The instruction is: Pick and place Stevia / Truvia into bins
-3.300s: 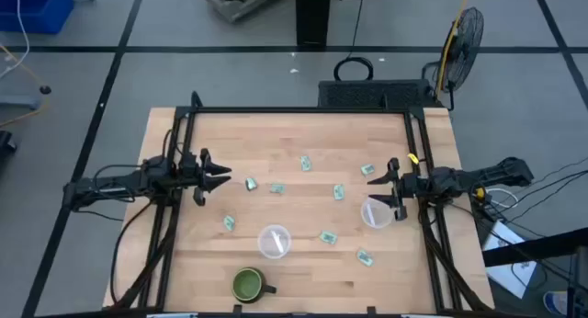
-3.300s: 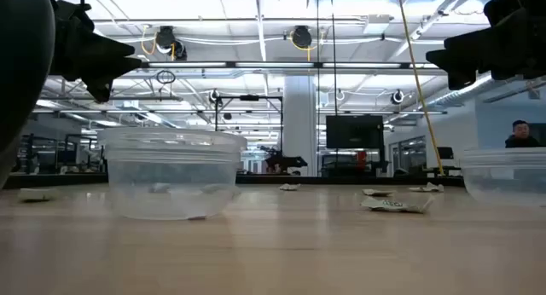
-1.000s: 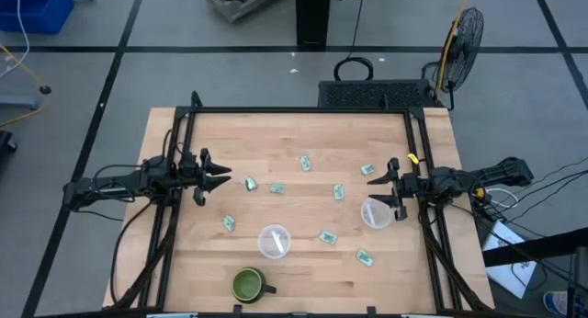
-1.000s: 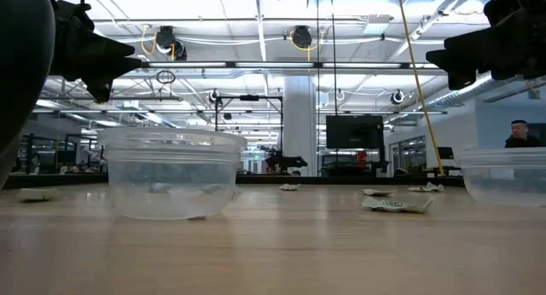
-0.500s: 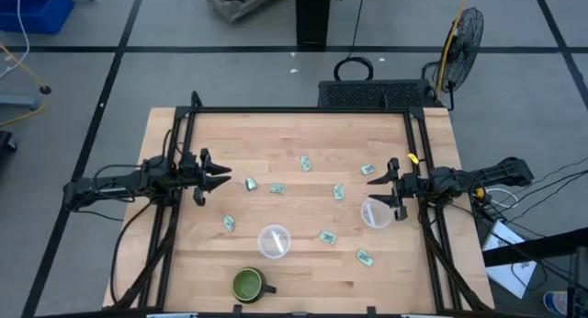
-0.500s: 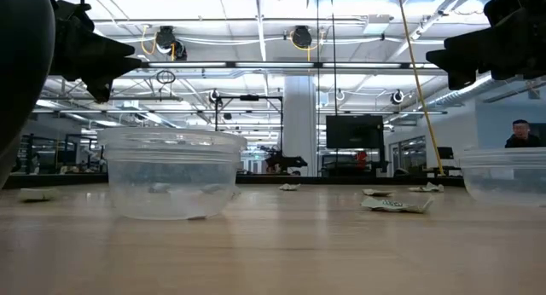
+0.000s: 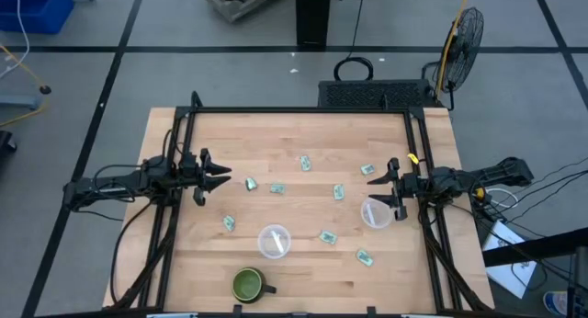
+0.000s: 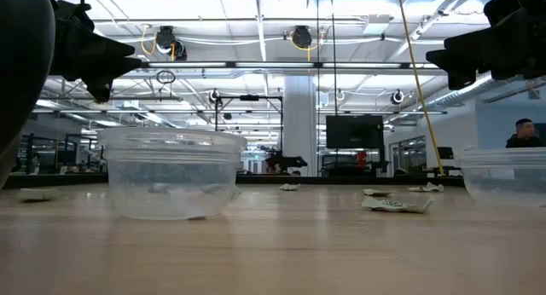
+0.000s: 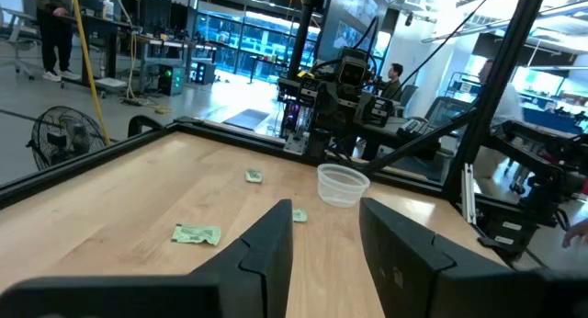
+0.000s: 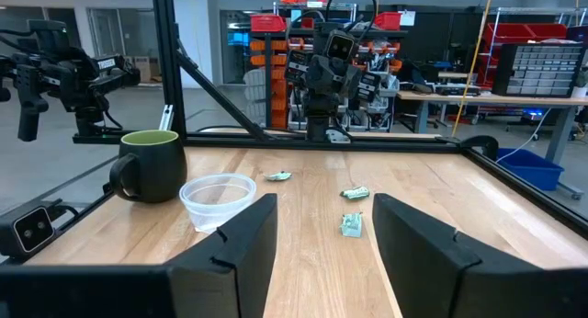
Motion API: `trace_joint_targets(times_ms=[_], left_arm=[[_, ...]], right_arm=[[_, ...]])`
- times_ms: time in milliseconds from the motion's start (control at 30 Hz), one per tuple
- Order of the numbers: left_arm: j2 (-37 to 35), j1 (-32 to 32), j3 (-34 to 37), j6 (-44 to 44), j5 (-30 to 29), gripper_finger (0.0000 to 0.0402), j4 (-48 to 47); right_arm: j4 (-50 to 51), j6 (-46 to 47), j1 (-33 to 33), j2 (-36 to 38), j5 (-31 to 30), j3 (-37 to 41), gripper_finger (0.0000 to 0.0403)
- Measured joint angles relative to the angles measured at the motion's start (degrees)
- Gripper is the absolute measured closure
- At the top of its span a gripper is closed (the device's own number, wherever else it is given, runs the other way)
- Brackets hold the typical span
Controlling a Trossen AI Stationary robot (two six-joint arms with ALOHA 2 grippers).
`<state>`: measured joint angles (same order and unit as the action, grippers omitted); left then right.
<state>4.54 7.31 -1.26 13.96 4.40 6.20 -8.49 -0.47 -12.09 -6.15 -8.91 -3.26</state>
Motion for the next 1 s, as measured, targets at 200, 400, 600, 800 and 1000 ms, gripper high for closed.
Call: trace_joint_targets(times_ms=[200, 400, 600, 800, 1000], left_arm=[[0.02, -0.02, 0.0, 0.0, 0.0, 0.027, 0.0], [0.01, -0.02, 0.0, 0.0, 0.0, 0.027, -0.01], [0.02, -0.01, 0.0, -0.1, 0.0, 0.027, 0.0], [0.02, 0.0, 0.0, -1.49, 0.0, 0.027, 0.0], [0.02, 0.0, 0.0, 0.16, 0.0, 0.027, 0.0]], right_arm=[[0.0, 0.0, 0.0, 0.01, 0.0, 0.0, 0.0227], [0.0, 0.0, -0.01, -0.01, 0.0, -0.01, 0.0231], [0.0, 0.0, -0.01, -0.01, 0.0, 0.01, 0.0227], [0.0, -0.25, -0.01, 0.01, 0.0, 0.01, 0.0231], [-0.31, -0.24, 0.0, 0.0, 0.0, 0.0, 0.0228]])
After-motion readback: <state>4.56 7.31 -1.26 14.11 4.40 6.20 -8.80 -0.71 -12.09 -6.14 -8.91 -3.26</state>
